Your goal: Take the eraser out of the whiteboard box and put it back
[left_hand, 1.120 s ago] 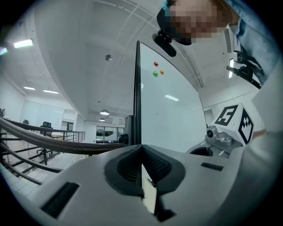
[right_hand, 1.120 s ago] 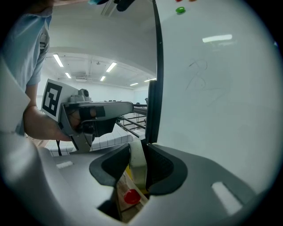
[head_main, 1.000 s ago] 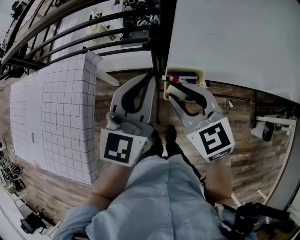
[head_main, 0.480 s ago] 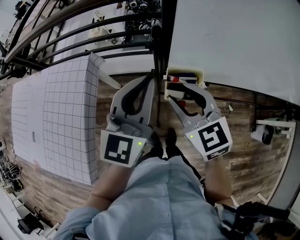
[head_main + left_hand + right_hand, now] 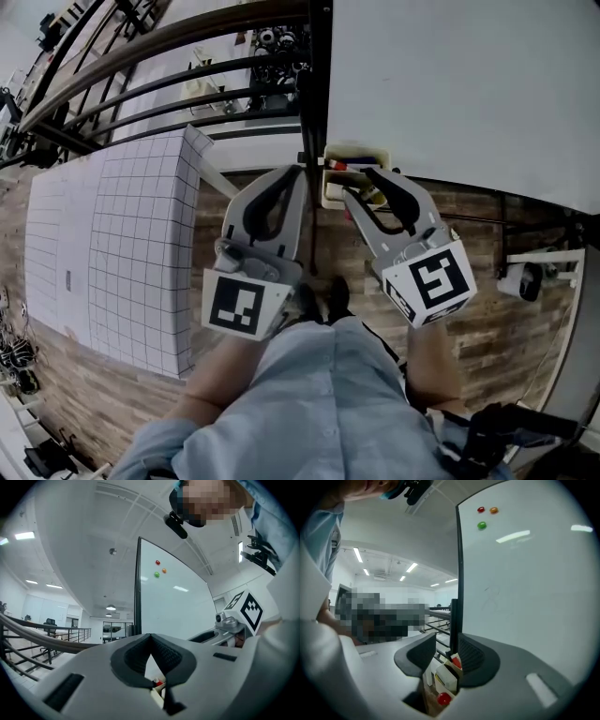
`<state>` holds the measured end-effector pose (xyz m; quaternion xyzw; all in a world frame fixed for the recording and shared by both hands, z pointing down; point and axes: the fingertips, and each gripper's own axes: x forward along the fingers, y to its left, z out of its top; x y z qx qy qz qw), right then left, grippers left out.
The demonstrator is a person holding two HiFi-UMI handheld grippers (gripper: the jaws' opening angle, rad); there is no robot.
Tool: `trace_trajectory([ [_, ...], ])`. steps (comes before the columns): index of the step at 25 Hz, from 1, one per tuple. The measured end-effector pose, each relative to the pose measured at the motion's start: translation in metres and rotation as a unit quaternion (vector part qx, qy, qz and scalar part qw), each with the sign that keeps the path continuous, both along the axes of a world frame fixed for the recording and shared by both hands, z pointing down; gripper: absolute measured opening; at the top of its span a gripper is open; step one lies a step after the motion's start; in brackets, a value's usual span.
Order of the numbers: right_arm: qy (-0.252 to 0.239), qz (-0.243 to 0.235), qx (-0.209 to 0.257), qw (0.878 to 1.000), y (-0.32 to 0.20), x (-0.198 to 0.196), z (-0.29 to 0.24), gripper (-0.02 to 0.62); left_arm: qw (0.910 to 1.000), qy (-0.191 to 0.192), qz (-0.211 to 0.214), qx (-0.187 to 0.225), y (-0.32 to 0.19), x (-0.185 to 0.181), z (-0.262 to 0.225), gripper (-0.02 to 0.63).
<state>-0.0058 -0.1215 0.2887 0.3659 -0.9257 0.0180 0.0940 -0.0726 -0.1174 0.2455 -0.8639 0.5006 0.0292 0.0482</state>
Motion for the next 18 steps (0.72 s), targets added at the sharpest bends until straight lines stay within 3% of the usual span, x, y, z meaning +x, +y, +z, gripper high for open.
trace_trajectory([
  [9, -0.054, 0.035, 0.092, 0.994, 0.011, 0.017, -0.070, 0.002, 0.9993, -0.001, 0.001, 0.039, 0.020, 0.007, -0.035, -0.002],
  [18, -0.062, 0.053, 0.130, 0.988, 0.016, 0.029, -0.098, 0.002, 0.9981, -0.002, -0.001, 0.061, 0.028, 0.011, -0.053, -0.002],
])
